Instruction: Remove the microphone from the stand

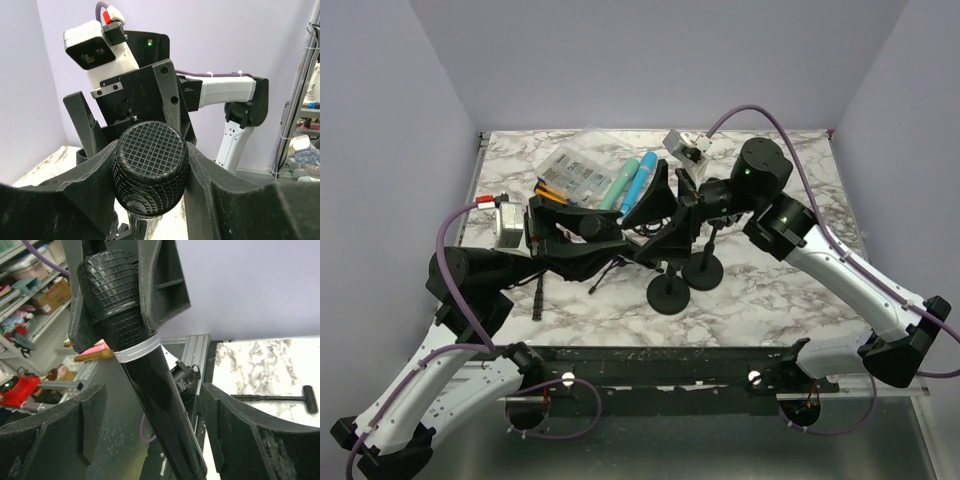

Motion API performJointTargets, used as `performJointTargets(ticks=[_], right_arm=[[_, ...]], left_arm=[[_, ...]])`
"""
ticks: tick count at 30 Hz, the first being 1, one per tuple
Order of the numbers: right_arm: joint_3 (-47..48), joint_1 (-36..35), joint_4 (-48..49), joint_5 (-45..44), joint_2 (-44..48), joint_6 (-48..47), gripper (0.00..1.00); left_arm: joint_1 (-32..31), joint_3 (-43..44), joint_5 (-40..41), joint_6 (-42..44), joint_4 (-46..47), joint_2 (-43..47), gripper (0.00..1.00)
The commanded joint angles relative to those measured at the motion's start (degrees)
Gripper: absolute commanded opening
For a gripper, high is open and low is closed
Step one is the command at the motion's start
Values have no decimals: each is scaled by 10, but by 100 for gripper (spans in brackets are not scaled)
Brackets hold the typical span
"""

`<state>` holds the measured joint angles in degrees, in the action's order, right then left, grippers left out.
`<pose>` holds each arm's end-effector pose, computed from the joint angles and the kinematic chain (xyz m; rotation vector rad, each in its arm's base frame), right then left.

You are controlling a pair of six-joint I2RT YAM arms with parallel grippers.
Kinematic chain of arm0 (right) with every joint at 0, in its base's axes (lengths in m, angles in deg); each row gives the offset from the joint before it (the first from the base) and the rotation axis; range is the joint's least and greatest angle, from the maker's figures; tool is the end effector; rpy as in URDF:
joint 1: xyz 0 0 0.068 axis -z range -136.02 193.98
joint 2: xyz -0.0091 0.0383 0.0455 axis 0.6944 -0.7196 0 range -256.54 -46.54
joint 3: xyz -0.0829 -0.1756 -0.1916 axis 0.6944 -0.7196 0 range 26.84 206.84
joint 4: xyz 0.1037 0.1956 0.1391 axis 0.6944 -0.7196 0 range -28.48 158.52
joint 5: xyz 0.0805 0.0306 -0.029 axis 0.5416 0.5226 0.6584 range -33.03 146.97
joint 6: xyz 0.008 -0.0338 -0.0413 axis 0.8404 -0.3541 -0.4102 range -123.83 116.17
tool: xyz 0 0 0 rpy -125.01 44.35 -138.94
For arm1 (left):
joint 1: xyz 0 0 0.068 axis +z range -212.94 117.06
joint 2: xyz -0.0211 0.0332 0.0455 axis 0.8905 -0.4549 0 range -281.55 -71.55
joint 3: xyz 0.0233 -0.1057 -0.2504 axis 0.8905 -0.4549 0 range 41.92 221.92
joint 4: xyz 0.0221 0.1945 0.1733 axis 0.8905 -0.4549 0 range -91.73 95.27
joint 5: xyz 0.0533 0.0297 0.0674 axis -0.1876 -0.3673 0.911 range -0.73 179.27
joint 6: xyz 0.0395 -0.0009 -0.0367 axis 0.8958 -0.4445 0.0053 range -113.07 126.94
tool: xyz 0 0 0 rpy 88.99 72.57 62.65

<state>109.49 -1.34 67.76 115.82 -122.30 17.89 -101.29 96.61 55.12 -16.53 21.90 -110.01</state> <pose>0.1774 0.2227 0.4682 -1.2297 1.2768 1.6288 0.0806 -0.0893 0.4599 0.7159 0.9547 -1.2541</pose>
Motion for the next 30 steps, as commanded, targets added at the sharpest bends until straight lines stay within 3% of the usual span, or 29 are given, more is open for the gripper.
performJointTargets(ticks=[1, 6, 13, 15, 18, 20, 21, 22, 23, 24, 25, 30], right_arm=[[-12, -28, 47, 9, -14, 17, 81], [-25, -33, 89, 12, -20, 40, 76], [-26, -40, 96, 13, -34, 37, 62], [-26, -42, 94, 7, -34, 31, 46], [-24, -42, 80, -11, -31, 19, 2], [-23, -42, 71, -27, -26, 11, 1], [-25, -42, 67, -41, -22, 6, 0], [-26, -42, 60, -64, -17, 3, 1], [-24, -42, 48, -95, -12, -6, 0], [-21, -42, 34, -119, -7, -15, 0], [-18, -42, 24, -156, -3, -20, 0], [21, -41, -53, -318, -4, -45, 0]], left_arm=[[3, -5, -17, -2, 27, -1, 0], [3, -5, -16, -2, 27, -3, 0], [4, -6, -16, 0, 28, 0, 0], [3, -6, -13, 4, 24, 2, 0], [4, -6, -6, 9, 20, 5, 0], [3, -6, 4, 15, 17, 7, 0], [3, -5, 11, 22, 12, 8, 5], [4, -2, 20, 31, 3, 10, 33], [3, -1, 36, 38, -8, 11, 68], [4, -3, 61, 39, -12, 15, 88], [4, -8, 87, 44, -15, 22, 98], [4, -46, 269, 82, -7, 68, 99]])
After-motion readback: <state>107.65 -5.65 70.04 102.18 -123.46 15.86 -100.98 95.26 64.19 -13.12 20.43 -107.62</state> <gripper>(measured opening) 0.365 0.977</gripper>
